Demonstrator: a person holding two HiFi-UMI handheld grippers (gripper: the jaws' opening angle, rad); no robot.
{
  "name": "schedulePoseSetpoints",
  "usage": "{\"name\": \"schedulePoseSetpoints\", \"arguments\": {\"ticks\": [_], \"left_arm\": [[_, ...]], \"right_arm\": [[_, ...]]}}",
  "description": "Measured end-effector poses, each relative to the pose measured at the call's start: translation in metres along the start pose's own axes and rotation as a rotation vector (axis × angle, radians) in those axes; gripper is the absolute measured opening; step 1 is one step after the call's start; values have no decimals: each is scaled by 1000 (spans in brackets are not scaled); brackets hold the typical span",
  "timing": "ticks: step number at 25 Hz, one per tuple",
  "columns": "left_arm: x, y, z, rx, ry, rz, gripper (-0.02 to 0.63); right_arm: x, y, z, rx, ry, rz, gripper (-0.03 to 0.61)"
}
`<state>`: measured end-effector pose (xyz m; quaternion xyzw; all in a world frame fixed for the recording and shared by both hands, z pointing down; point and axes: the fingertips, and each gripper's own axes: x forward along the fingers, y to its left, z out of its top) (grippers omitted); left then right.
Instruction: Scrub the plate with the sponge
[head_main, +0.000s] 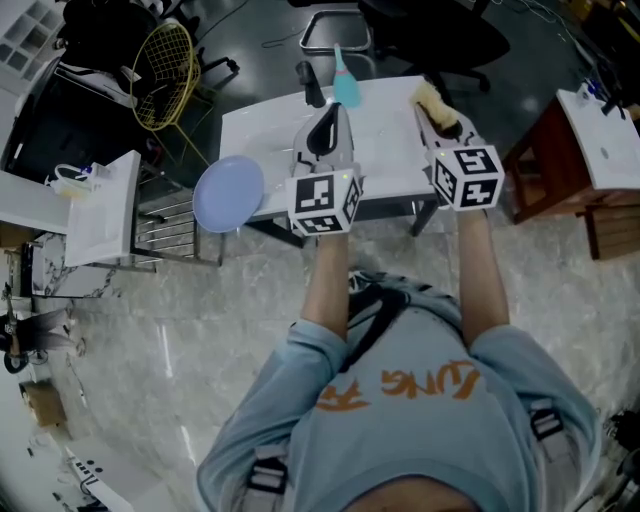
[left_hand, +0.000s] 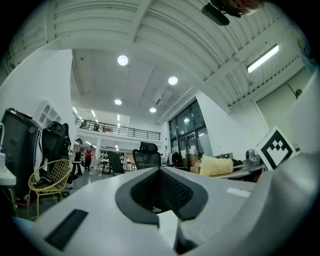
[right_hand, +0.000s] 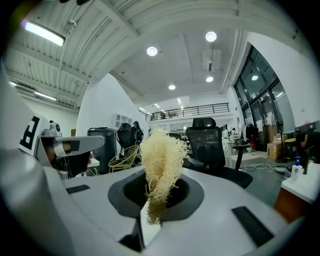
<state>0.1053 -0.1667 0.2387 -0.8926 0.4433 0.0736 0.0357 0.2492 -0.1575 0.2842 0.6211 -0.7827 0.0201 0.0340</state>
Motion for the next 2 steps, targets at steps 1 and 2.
{"name": "schedulePoseSetpoints", "arguments": {"ticks": [1, 2], "left_arm": [[-1, 0, 3, 5, -10, -4, 3], [-1, 0, 6, 10, -19, -9, 3]], "right_arm": [[1, 2, -1, -3, -1, 5, 29], [1, 3, -2, -6, -3, 9, 29]]}}
